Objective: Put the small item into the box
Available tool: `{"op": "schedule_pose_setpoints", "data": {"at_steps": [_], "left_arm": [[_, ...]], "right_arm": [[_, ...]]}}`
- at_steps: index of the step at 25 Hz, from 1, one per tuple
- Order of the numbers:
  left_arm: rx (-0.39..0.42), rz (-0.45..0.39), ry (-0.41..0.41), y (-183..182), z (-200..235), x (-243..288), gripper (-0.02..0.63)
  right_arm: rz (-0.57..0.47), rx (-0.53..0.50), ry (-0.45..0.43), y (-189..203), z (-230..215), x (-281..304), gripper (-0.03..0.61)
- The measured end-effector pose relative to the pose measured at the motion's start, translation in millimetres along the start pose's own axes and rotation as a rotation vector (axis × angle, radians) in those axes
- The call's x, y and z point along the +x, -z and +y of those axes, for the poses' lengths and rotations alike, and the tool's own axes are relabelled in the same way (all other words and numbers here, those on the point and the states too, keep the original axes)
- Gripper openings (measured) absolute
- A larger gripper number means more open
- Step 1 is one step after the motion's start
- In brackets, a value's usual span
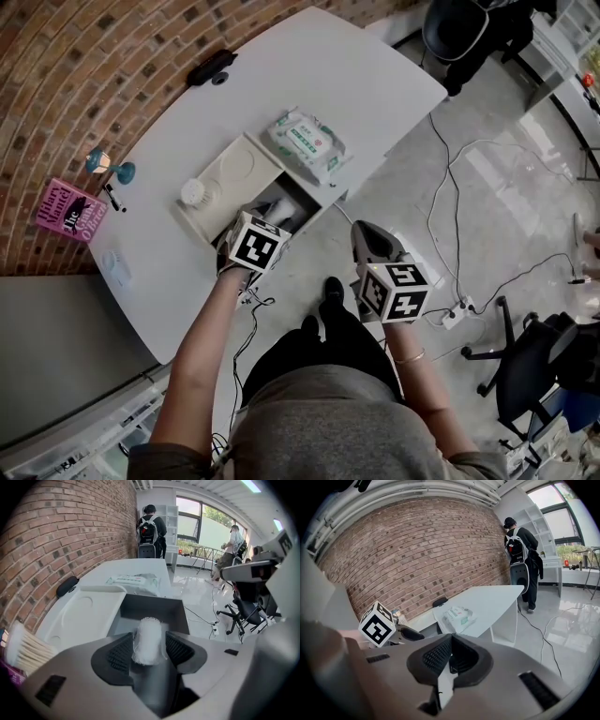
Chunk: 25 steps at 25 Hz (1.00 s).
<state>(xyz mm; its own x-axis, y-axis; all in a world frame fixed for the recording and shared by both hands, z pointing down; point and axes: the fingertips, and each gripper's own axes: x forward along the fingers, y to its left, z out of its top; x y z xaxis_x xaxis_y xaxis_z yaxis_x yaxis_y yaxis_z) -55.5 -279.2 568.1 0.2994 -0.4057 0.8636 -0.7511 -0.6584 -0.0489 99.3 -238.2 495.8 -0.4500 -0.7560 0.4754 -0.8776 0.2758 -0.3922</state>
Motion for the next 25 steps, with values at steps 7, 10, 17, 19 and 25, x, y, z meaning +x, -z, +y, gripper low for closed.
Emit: {"op": "schedule_pose_setpoints", "data": {"at_steps": [7, 10, 17, 19, 25], "left_arm": [[-0.089, -0.086, -0.023, -9.1, 3.5, -22.4, 0.216], [-0.128, -0.125, -0.04, -9.0, 8.1, -31.2, 0.189], [-0.22, -0.2, -0.067, -8.2, 11.2, -49.5, 0.152], [-0.241, -0.22, -0.079, -7.8, 11.7, -54.4, 0.141], [-0.277, -0.267, -0.097, -4.6, 12.5, -70.0, 0.113]], "right_arm": [[0.005, -0.028, -0.034, -3.8, 11.5, 3.7, 0.006], [0.008, -0.041, -0.048, -5.0, 17.6, 5.7, 0.006], [0.012, -0.07, -0.076, -9.7, 26.5, 9.6, 0.006], [0.015, -0.077, -0.085, -10.8, 29.5, 10.9, 0.006], [0.02, -0.102, -0.117, -12.5, 42.6, 14.3, 0.006]]}}
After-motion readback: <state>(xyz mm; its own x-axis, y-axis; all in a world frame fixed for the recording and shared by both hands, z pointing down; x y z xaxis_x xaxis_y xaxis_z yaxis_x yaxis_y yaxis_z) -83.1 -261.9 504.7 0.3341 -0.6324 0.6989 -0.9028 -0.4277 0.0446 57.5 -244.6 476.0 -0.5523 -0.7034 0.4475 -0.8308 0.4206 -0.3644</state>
